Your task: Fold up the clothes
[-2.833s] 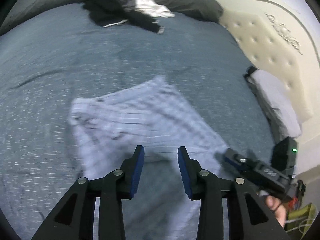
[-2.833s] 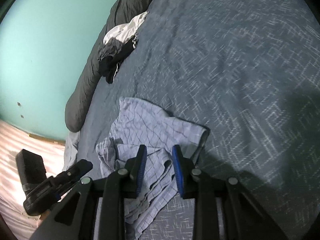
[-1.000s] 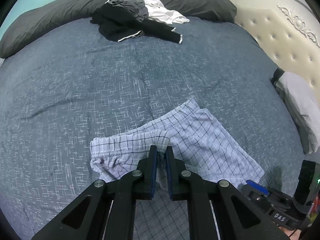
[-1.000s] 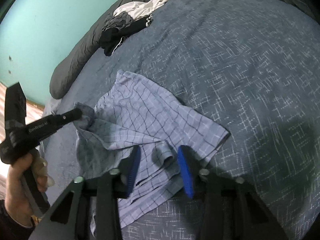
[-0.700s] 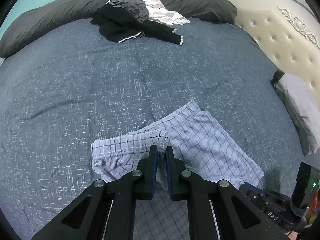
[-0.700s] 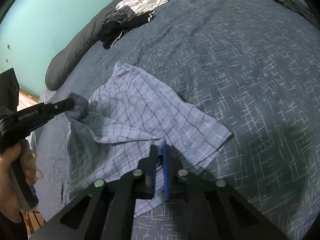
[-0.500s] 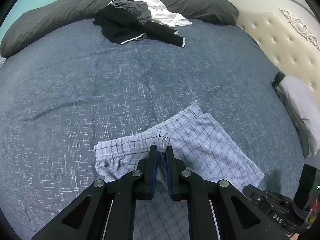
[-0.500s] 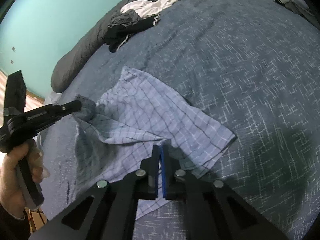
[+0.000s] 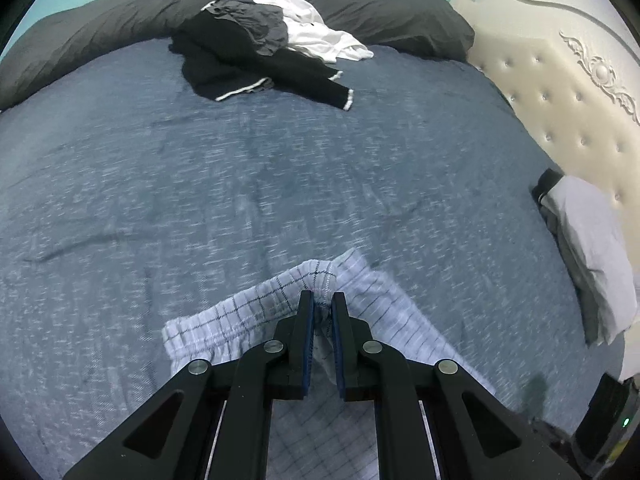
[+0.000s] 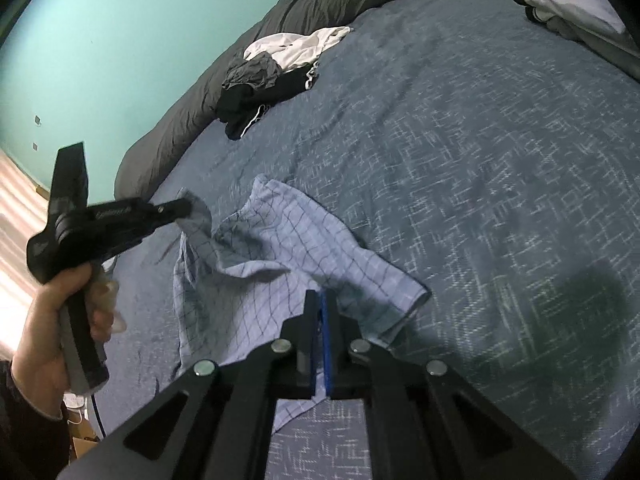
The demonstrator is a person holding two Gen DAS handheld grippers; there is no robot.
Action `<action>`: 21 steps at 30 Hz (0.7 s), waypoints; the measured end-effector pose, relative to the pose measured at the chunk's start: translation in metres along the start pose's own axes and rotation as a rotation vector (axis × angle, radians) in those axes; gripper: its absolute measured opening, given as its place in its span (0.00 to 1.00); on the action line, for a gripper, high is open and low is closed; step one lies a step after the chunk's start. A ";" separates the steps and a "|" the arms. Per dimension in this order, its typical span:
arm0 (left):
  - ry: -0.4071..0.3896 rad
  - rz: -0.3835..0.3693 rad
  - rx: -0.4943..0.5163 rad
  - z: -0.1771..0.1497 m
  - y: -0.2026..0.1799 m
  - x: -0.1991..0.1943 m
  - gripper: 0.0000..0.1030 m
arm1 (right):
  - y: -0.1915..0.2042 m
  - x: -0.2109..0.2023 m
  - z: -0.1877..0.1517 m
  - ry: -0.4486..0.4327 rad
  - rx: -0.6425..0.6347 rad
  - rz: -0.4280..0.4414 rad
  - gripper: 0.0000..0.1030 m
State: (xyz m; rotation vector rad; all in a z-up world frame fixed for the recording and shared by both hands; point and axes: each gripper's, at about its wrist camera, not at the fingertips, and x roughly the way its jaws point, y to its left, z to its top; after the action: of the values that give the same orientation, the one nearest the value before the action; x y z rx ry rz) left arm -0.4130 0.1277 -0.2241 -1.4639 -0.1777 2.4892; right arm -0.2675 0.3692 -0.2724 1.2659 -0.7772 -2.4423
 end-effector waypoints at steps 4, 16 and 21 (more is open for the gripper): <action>0.007 -0.016 -0.006 0.008 -0.012 0.008 0.09 | -0.010 -0.005 0.000 -0.001 0.020 -0.003 0.02; 0.060 -0.011 -0.024 0.023 -0.027 0.051 0.09 | -0.038 -0.009 0.001 0.005 0.067 -0.027 0.02; 0.072 -0.030 -0.044 0.022 -0.022 0.058 0.10 | -0.043 -0.003 0.002 0.015 0.076 -0.034 0.02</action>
State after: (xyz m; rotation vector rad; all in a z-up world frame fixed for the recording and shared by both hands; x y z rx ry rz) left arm -0.4563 0.1656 -0.2573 -1.5536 -0.2413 2.4198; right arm -0.2672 0.4063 -0.2946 1.3338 -0.8595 -2.4477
